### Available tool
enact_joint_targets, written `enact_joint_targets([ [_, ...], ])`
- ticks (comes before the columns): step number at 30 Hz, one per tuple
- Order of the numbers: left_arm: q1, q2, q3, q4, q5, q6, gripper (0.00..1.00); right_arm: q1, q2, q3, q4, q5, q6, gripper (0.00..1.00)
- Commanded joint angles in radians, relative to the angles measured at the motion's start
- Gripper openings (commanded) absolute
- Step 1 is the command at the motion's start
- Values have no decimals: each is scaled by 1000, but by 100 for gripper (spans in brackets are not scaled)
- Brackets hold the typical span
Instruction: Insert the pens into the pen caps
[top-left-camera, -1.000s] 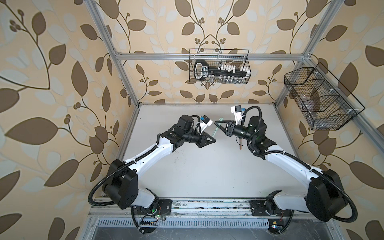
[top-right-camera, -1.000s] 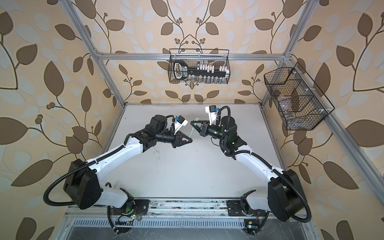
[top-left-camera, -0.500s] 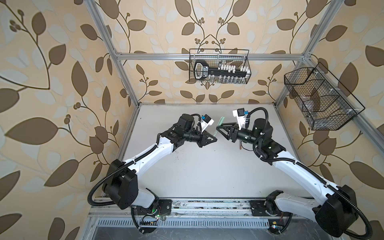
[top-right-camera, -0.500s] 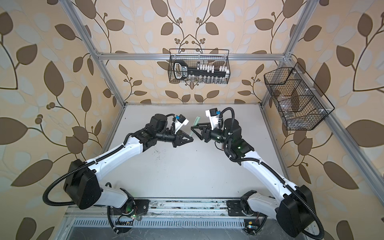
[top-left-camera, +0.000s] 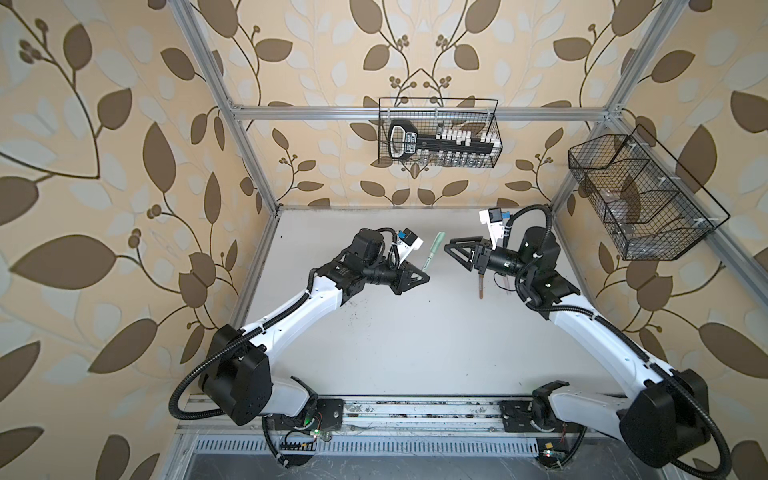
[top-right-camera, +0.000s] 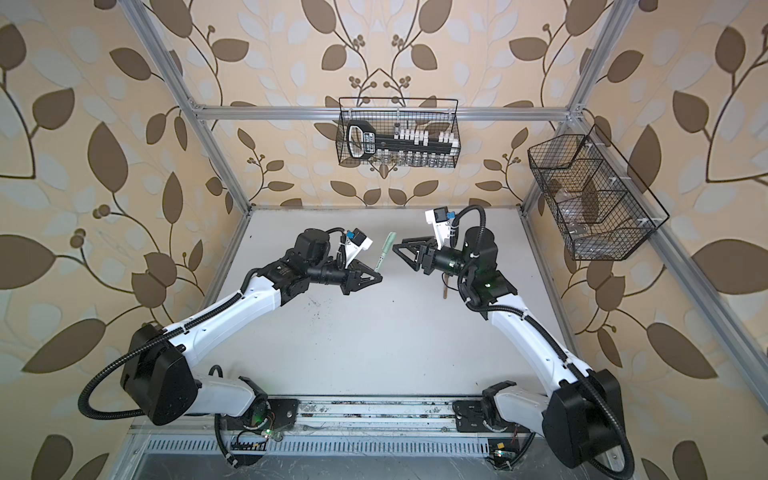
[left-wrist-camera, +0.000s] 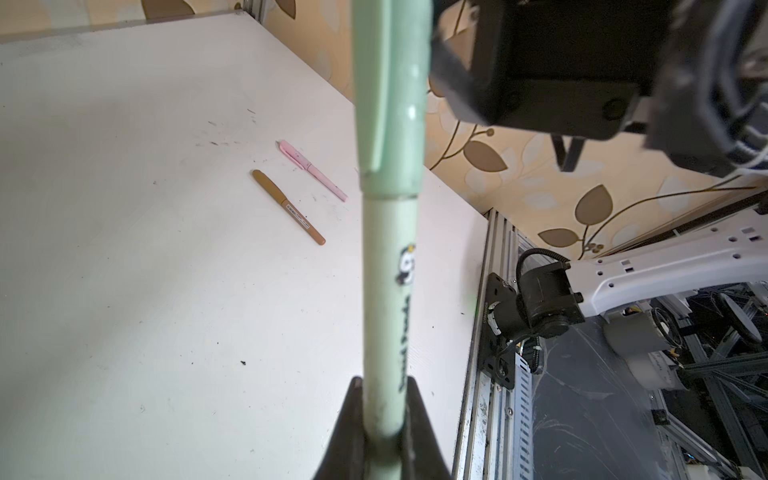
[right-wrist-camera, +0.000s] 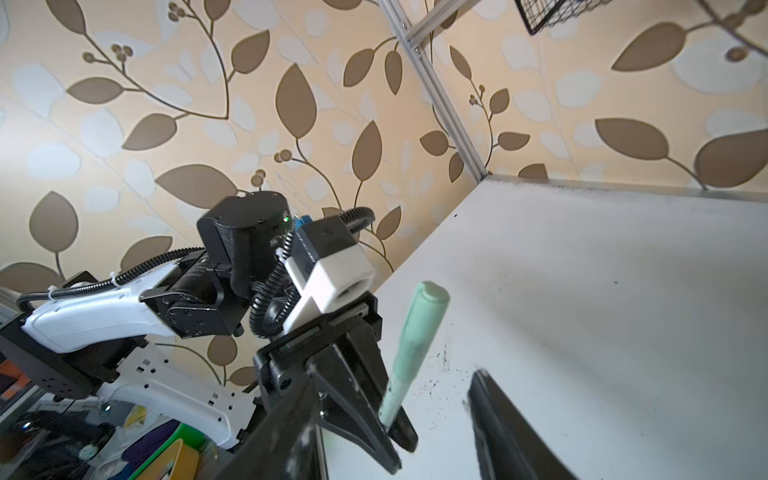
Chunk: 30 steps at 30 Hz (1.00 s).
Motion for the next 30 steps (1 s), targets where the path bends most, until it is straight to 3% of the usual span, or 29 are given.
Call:
enact_joint_targets([
  [1,1,-46,-4,22,10,-3,0,7,43,41,82,-102,35,60],
  [10,-2,-43,-11,22,15,-2,0,23,139,111,131,-129,41,59],
  [15,-5,-39,-11,20,20,0,0,32,182,140,160,-136,59,49],
  [17,-6,-39,-11,19,20,1,0,34,195,149,162,-136,61,41],
  [23,-5,-31,7,-4,-1,-4,0,36,209,158,165,-144,69,2],
  [25,-6,-24,20,-22,-7,-8,20,36,205,159,146,-143,53,0],
  [27,-7,-18,28,-35,4,-8,27,34,196,165,107,-137,23,0],
  [29,-7,-21,26,-34,6,-8,42,30,187,167,69,-130,-3,0],
  [30,-6,-24,23,-33,9,-8,43,26,182,167,61,-129,-8,0],
])
